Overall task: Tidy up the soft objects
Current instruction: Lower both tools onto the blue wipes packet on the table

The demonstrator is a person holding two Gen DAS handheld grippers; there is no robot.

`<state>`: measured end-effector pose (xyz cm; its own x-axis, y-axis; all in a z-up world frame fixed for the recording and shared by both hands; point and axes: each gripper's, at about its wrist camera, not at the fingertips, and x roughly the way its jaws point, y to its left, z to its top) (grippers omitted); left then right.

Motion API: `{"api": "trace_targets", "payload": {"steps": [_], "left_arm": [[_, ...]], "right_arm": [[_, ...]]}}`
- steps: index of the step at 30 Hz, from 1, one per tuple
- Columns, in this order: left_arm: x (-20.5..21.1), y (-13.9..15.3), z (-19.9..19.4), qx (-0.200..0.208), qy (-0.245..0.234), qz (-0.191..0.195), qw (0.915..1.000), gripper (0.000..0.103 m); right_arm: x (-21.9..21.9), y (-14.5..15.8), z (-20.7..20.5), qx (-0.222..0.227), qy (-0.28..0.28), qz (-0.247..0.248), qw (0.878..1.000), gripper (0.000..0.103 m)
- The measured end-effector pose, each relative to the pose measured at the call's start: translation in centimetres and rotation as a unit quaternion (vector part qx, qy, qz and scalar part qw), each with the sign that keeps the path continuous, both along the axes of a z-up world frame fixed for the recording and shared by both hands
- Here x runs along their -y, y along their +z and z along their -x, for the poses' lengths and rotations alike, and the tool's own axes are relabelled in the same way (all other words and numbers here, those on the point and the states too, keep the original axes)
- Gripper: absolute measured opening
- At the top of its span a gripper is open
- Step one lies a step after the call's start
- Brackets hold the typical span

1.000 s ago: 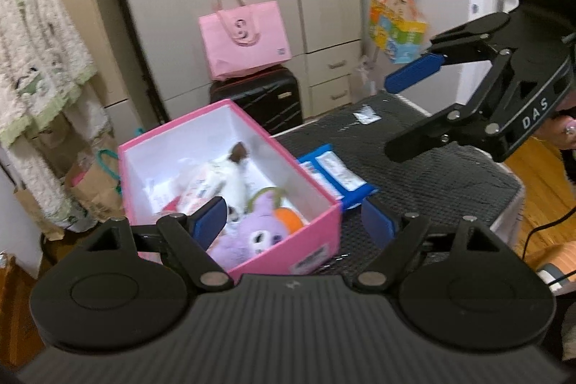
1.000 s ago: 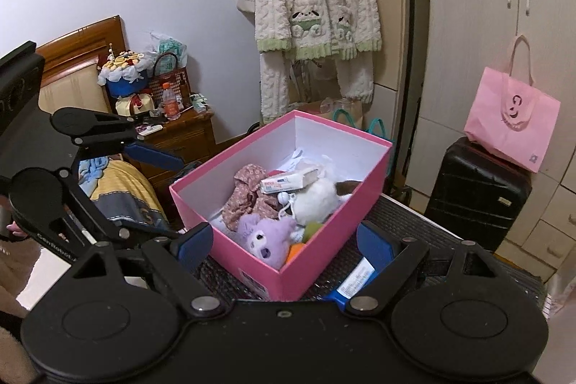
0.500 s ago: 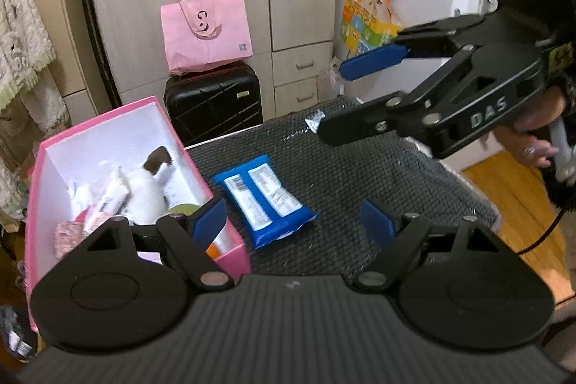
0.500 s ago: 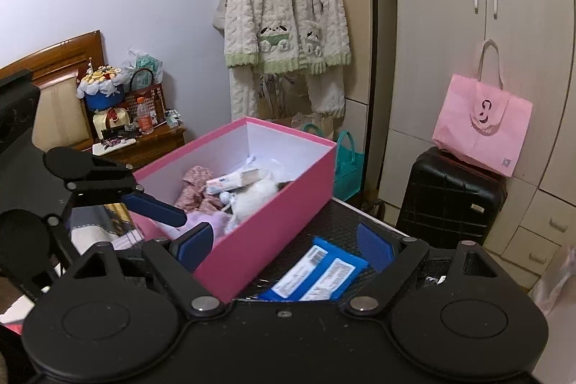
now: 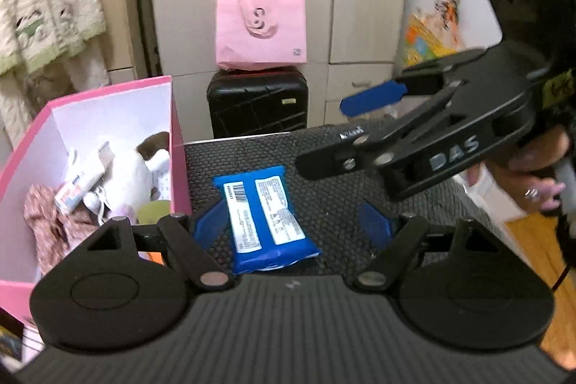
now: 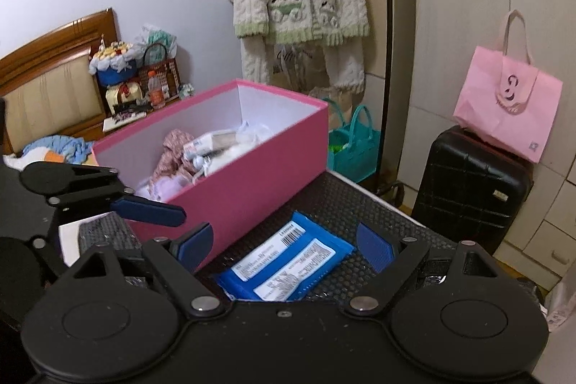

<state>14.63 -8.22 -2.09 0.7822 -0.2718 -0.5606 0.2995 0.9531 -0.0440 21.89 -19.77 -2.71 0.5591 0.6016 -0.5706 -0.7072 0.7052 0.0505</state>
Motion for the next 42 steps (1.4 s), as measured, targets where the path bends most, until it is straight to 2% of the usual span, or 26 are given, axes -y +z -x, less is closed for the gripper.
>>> {"api": "trace_targets", "payload": {"steps": [2,8,10,14,17,20,22,26,28,31,34,39,42], "left_arm": [[0.4,-0.3,-0.3,0.004,0.004,0.003,1.0,0.079],[1.4,-2.3,-0.9,0.024,0.064,0.003,0.9976,0.079],[1.9,-2.7,-0.4,0.05,0.088,-0.009,0.9948,0.079],[2.4,-2.5,-0.4,0.056,0.091,0.011,0.9942,0.079],[3.1,-2.9,-0.2,0.074,0.104,-0.004,0.9918,0.079],[3.8,-3.5,0.4,0.101,0.114,-0.02,0.9881,0.073],[4.3,-4.0,0.5,0.103,0.116,-0.024,0.9876,0.068],[4.8,-4.8,0.2,0.081,0.118,-0.008,0.9897,0.066],[4.9,-5.4,-0.3,0.071,0.134,-0.018,0.9883,0.066],[4.3,-6.0,-0.7,0.033,0.143,0.001,0.9892,0.066],[4.1,-6.7,-1.1,0.01,0.154,0.004,0.9879,0.066],[3.0,-7.6,-1.7,-0.039,0.168,0.041,0.9842,0.067],[2.2,-8.3,-2.1,-0.055,0.174,0.067,0.9809,0.067]], "right_arm": [[0.0,-0.7,-0.9,-0.007,0.013,0.001,1.0,0.09],[-0.1,-2.4,-3.7,-0.03,0.033,-0.006,0.999,0.09],[-0.4,-3.0,-4.7,-0.035,0.037,-0.005,0.999,0.09],[-1.2,-4.6,-7.3,-0.056,0.048,0.007,0.997,0.09],[-1.1,-5.5,-9.2,-0.073,0.047,-0.002,0.996,0.09],[-0.6,-6.3,-10.9,-0.099,0.051,-0.024,0.994,0.09],[-0.3,-6.7,-11.7,-0.111,0.054,-0.033,0.992,0.089],[-0.2,-7.0,-12.3,-0.12,0.062,-0.034,0.99,0.088],[-0.4,-7.1,-12.5,-0.122,0.071,-0.029,0.99,0.088],[-1.1,-7.4,-12.8,-0.122,0.086,-0.017,0.989,0.086],[-2.0,-7.8,-13.2,-0.121,0.099,-0.007,0.988,0.083],[-2.7,-8.7,-14.0,-0.127,0.107,-0.004,0.986,0.082],[-2.2,-9.2,-14.3,-0.149,0.108,-0.015,0.983,0.082]]}}
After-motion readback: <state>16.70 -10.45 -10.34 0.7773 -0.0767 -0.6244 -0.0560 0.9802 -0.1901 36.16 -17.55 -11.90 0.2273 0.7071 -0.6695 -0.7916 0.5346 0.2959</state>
